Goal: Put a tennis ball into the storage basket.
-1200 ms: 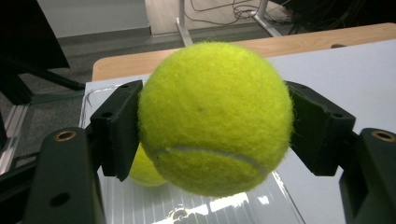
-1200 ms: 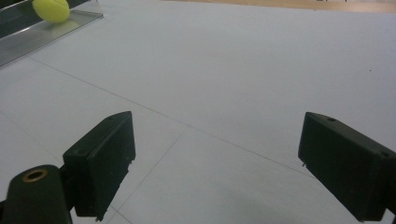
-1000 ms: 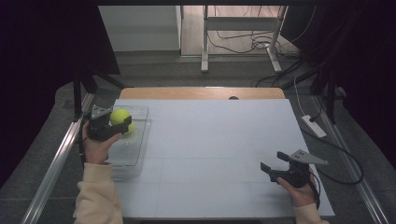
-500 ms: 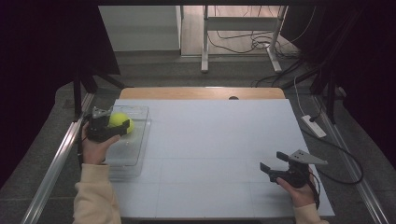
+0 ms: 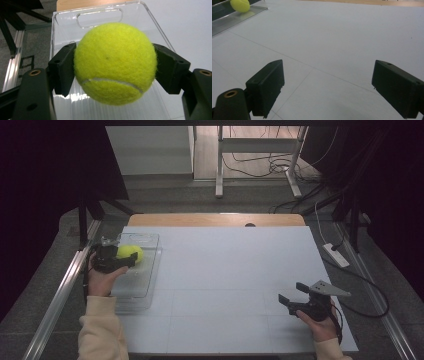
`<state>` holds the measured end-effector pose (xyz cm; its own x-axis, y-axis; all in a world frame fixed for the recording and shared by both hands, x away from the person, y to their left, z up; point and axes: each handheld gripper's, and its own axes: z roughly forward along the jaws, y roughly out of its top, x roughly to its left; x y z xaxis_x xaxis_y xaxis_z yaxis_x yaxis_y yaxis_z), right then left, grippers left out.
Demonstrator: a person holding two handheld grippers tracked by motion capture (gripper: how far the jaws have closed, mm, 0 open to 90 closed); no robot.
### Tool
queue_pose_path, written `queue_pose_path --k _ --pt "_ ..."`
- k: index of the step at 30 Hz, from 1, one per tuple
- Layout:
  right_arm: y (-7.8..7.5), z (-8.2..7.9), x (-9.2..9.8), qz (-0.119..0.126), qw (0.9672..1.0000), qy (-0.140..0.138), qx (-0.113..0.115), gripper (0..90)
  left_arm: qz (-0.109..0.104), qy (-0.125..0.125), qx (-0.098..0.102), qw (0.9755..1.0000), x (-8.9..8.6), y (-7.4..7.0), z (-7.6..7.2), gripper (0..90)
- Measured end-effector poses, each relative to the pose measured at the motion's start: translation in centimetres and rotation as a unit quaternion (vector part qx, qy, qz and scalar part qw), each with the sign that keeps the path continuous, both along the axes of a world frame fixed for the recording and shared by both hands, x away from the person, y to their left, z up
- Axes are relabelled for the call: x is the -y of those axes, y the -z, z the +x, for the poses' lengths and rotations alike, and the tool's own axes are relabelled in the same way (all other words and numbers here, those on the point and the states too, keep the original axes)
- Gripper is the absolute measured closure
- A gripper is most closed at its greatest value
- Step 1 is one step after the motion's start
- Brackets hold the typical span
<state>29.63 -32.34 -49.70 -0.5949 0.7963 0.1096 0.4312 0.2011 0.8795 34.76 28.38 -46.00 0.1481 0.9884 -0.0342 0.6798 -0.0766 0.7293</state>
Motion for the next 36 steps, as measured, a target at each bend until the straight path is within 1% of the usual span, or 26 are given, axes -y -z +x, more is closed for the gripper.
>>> queue_pose_path --k 5,7,9,12,14,20,21,23,26,28,32,36 --pt "0.0 0.0 0.0 0.001 1.0 -0.001 0.0 10.9 0.01 -0.004 -0.013 0.9999 -0.2 0.3 0.1 26.5" --pt "0.0 0.0 0.0 0.001 1.0 0.0 0.0 10.9 0.011 -0.005 -0.016 0.9998 -0.2 0.3 0.1 26.5" --pt "0.0 0.0 0.0 0.0 1.0 -0.001 0.0 11.0 0.013 -0.005 -0.026 0.9996 -0.3 0.4 0.1 26.5" --pt "0.0 0.0 0.0 0.001 1.0 -0.001 0.0 10.9 0.024 -0.006 -0.04 0.9989 -0.3 0.5 0.1 26.5" --pt "0.0 0.0 0.0 0.001 1.0 -0.001 0.0 10.9 0.031 -0.007 -0.045 0.9985 -0.3 0.6 0.1 26.5" --pt "0.0 0.0 0.0 -0.001 1.0 -0.001 -0.001 10.9 0.043 -0.01 -0.07 0.9965 -0.2 1.1 0.3 26.4" --pt "0.0 0.0 0.0 -0.001 1.0 -0.001 -0.001 10.9 0.043 -0.01 -0.07 0.9965 -0.2 1.1 0.3 26.4" --pt "0.1 0.0 0.0 -0.002 1.0 -0.001 0.0 10.9 0.043 -0.011 -0.078 0.996 -0.4 1.2 0.3 26.4" --pt "0.1 0.1 -0.1 -0.002 1.0 -0.001 -0.001 10.9 0.045 -0.014 -0.083 0.9954 -0.5 1.2 0.2 26.3" --pt "0.0 0.0 -0.1 -0.002 1.0 -0.002 -0.001 11.0 0.049 -0.02 -0.082 0.9953 -0.5 1.1 0.1 26.2" --pt "0.0 0.0 -0.1 -0.002 1.0 -0.001 0.0 10.9 0.047 -0.019 -0.085 0.9951 -0.5 1.2 0.1 26.2" --pt "0.0 0.1 -0.1 -0.001 1.0 -0.002 -0.001 10.9 0.051 -0.019 -0.087 0.9948 -0.4 1.2 0.1 26.1"
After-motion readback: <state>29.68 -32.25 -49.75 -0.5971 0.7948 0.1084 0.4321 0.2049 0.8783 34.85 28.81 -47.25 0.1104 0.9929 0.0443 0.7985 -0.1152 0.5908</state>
